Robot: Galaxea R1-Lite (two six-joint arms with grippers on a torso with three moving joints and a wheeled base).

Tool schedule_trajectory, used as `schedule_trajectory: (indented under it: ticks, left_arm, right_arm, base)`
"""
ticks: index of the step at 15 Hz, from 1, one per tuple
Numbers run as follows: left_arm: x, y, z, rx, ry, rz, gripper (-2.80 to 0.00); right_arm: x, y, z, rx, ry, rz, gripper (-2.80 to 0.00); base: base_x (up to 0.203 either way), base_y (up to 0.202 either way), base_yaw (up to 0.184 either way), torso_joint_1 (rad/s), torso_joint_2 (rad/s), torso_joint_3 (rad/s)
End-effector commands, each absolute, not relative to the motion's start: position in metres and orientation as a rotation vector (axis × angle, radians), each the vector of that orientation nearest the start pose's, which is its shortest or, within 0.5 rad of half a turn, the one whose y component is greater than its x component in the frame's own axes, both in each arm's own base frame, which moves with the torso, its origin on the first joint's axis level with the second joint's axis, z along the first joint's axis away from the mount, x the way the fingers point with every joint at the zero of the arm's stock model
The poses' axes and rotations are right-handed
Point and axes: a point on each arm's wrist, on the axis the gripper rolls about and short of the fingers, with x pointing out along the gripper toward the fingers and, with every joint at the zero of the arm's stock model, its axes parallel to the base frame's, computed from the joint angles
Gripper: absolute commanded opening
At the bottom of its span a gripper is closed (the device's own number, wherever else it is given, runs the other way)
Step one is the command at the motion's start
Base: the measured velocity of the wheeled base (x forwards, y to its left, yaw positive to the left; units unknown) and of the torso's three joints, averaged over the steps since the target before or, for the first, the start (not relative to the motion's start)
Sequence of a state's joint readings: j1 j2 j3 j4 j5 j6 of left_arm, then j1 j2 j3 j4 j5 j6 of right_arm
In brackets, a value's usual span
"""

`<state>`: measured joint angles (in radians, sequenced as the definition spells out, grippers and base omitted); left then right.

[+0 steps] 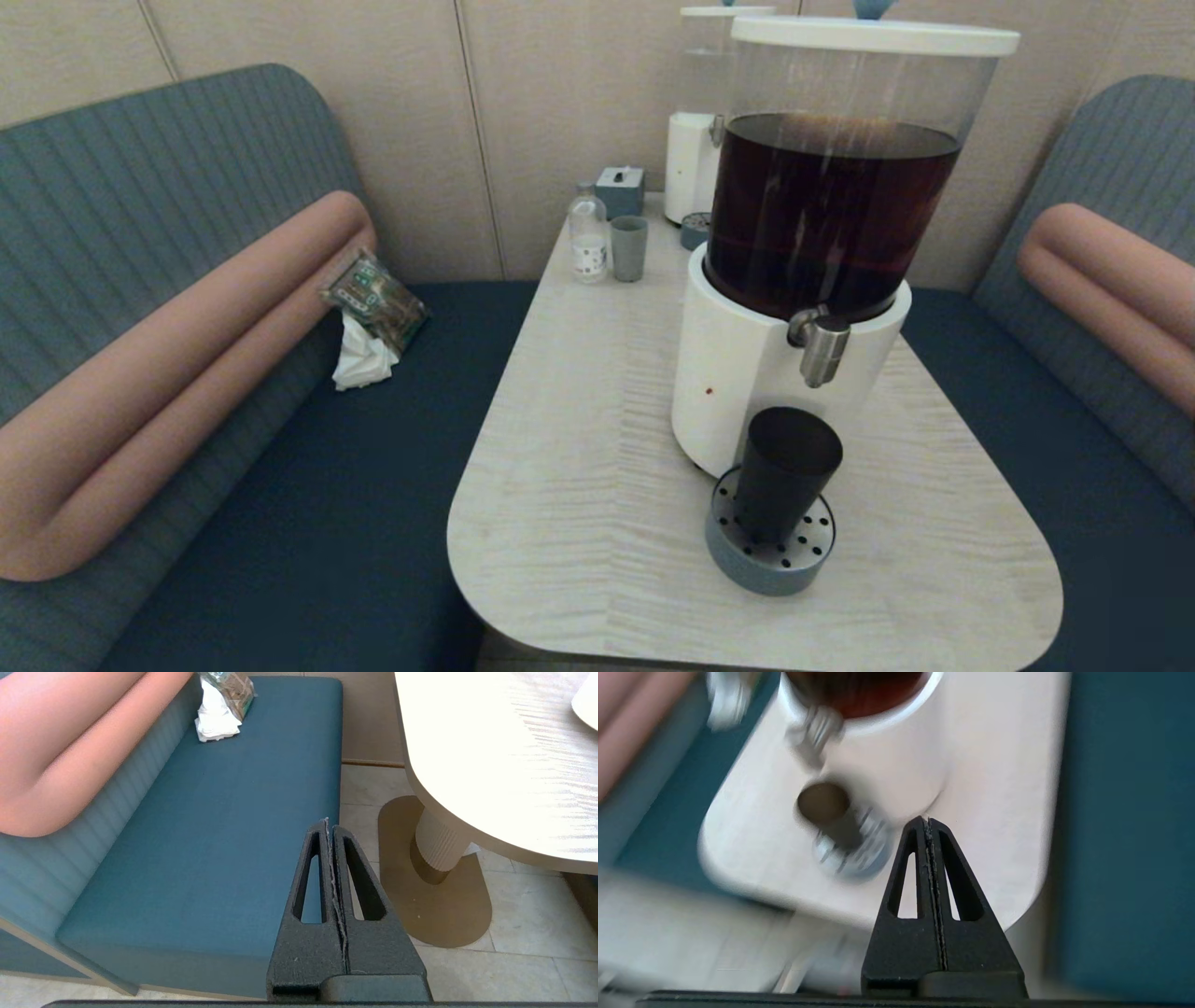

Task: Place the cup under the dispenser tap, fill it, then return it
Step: Turn on the faucet

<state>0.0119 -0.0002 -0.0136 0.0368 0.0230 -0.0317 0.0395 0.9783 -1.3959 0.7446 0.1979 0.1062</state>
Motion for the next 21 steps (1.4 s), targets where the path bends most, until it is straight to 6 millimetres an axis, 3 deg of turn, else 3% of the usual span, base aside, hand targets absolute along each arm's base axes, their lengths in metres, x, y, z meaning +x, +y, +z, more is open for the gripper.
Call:
schedule_trajectory:
  ticks: [1,4,7,13,21]
  left_arm:
    - [-0.024,0.0,0.076,-0.032,0.024,0.037,-2.8]
    - [-0.024,0.0,0.076,-0.032,0.024,0.036,-2.8]
    - [-0.024,0.0,0.076,-0.032,0.024,0.036,-2.8]
    - [-0.024,0.0,0.076,-0.032,0.024,0.037,-2.8]
    - [-0.024,0.0,0.076,-0.032,0.024,0.036,-2.8]
  right_arm:
    - [0.122,0.013,0.352,0.152,0.582,0.254,-2.8]
    - [0.156,0.025,0.345,0.184,0.706,0.391,-2.8]
    - [0.175,0.036,0.344,0.233,0.739,0.546,-2.8]
    - [0.208,0.052,0.332,0.208,0.702,0.601,-2.8]
    - [0.218,0.065,0.313,0.168,0.63,0.66,-2.8]
  base:
    - [0.0,0.0,0.0,0.0,0.0,0.0]
    - [0.0,0.0,0.0,0.0,0.0,0.0]
    - [0.0,0.0,0.0,0.0,0.0,0.0]
    - [0.0,0.0,0.0,0.0,0.0,0.0]
    - [0.0,0.0,0.0,0.0,0.0,0.0]
